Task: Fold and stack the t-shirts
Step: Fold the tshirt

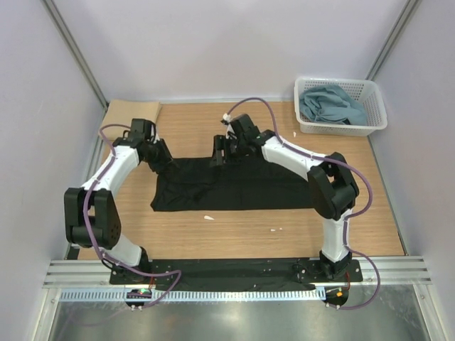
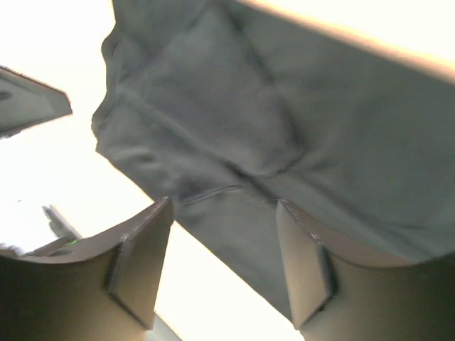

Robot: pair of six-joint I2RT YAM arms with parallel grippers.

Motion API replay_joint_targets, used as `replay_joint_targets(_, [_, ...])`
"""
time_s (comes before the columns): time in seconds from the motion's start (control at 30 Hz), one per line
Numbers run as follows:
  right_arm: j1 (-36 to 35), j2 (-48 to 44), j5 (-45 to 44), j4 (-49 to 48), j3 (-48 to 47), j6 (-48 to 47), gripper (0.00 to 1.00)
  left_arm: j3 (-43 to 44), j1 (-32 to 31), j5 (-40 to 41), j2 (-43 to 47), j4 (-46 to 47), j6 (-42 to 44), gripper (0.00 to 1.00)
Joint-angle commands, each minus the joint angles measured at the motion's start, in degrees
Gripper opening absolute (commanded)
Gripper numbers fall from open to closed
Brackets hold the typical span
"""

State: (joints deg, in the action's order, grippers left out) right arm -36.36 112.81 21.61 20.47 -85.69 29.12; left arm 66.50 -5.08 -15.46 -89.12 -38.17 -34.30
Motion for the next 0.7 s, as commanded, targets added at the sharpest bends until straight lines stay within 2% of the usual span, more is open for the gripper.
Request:
replay_joint_targets(0.0, [1.0, -2.9, -17.7, 18.1, -6.8, -14.0, 0.69, 1.6, -2.1, 4.5, -2.7, -0.9, -3.0, 0.32])
replay_joint_targets(0.17, [4.6, 0.5, -29.3, 23.5, -8.3, -20.0, 0.75, 5.2, -6.6, 7.3, -9.6, -1.3, -3.4, 0.34])
replay_joint_targets(0.3, [8.0, 1.5, -30.0, 21.5, -4.5, -20.8, 0.77, 11.1, -8.6, 10.5, -16.8, -4.2, -2.2, 0.35])
replay_joint_targets(0.4, [9.6, 1.4, -30.3, 18.7, -0.4, -20.5, 0.78, 12.4, -9.2, 12.6, -18.3, -4.2, -1.9, 0.36])
replay_joint_targets(0.67, [9.8, 3.2, -35.8, 14.9, 8.2, -18.6, 0.78, 15.5, -9.9, 13.6, -28.4, -5.2, 1.2, 0.36])
